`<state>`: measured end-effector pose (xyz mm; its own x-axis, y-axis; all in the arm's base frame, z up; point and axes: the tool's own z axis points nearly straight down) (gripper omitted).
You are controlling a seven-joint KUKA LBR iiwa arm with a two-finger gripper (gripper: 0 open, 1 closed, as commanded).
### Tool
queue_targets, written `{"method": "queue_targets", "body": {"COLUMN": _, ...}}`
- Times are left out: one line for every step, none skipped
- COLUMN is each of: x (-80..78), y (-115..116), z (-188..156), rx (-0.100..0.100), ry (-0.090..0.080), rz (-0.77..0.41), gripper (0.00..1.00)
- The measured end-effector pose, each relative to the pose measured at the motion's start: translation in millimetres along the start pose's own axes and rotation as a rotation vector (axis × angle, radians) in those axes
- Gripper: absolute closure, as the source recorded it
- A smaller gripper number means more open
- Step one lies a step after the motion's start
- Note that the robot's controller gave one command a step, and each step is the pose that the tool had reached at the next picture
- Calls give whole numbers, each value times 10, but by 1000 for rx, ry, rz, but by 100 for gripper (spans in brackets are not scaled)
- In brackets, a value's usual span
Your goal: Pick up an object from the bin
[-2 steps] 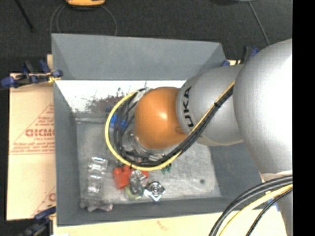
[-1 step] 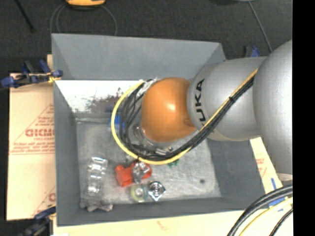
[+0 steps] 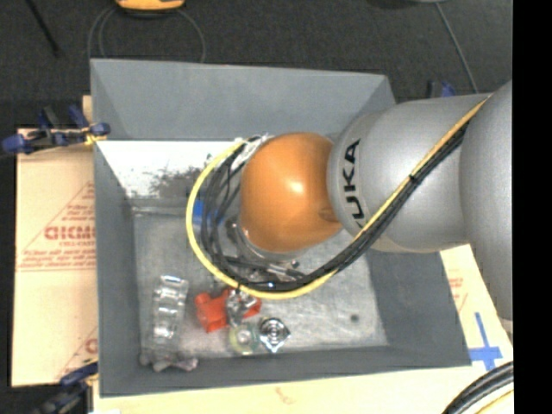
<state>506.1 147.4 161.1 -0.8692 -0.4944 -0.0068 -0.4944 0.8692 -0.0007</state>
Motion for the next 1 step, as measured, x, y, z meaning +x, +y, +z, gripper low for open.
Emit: {"method": "queue_targets", "body": {"x": 77, "y": -59, "z": -723, "rx": 3, "ry": -3, "rz": -19, "gripper": 100}}
